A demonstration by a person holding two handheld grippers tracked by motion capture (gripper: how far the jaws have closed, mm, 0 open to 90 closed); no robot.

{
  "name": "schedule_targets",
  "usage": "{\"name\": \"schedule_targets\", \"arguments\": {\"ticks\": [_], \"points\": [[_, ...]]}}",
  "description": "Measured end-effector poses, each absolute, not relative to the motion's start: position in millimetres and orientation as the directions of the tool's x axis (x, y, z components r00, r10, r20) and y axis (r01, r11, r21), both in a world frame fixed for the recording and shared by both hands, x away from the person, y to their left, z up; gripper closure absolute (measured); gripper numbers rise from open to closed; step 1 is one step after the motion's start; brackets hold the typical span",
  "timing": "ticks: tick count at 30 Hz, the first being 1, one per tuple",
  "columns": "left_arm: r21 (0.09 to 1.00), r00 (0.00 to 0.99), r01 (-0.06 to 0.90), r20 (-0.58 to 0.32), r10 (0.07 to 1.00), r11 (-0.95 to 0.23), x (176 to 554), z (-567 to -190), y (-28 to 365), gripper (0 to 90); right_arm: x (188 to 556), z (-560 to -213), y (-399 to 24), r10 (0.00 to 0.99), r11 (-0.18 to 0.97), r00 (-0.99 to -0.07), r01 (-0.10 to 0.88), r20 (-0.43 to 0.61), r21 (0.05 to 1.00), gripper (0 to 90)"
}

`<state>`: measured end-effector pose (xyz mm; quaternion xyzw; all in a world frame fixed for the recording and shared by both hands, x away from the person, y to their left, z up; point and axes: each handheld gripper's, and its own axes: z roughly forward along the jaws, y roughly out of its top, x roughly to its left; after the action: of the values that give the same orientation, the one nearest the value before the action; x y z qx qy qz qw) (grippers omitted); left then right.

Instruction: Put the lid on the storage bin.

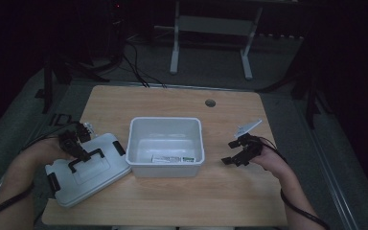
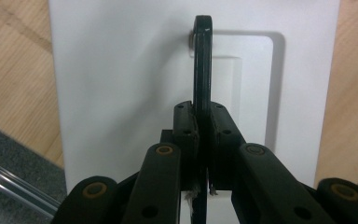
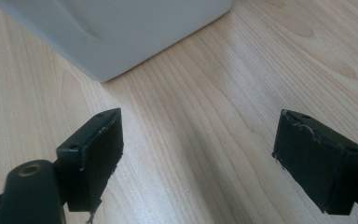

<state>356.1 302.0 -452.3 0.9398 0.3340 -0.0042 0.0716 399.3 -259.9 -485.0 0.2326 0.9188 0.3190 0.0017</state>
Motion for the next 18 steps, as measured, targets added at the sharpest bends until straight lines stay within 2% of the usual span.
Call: {"name": "schedule_targets", "arguments": {"ticks": [18], "points": [[0.178,0.803,0.586,0.003,0.596,-0.790,333,-391,314,84.0,395,-483,-267,0.437,0.665,-0.888,0.426,0.143,0.613,15.6]]}}
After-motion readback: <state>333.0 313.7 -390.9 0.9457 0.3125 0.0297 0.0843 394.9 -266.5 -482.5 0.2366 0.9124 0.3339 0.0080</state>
